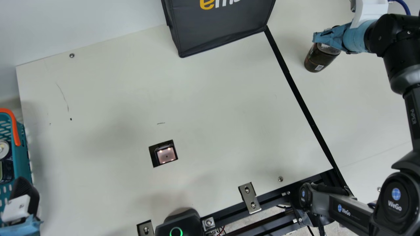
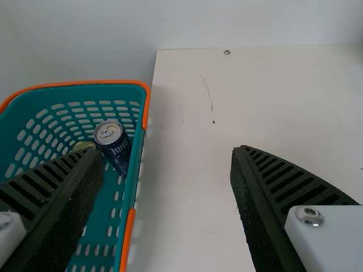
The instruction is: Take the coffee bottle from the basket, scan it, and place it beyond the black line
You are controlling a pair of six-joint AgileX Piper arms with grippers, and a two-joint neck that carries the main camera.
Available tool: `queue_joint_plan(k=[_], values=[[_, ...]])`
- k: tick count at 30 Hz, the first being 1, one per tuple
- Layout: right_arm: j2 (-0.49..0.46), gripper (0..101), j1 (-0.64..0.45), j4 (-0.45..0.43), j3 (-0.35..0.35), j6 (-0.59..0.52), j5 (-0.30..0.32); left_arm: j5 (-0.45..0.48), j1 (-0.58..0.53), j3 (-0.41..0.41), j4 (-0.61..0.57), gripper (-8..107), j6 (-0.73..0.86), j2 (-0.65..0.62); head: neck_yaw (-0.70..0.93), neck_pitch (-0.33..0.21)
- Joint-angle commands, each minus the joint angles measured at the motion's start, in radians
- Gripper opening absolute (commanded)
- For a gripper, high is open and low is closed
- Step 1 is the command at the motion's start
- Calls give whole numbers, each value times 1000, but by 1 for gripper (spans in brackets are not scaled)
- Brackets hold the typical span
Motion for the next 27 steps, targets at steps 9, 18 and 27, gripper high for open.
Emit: queue_joint_plan(k=[9,18,27], values=[[-1,62,-9,-5,2,-5,2,0,0,0,0,90,0,0,-2,-27],[1,91,-24,11,-20,-24,6,0,0,0,0,90,0,0,-2,-27],[-9,91,-23,48,-69,-53,26,0,0,0,0,90,0,0,-2,-27]])
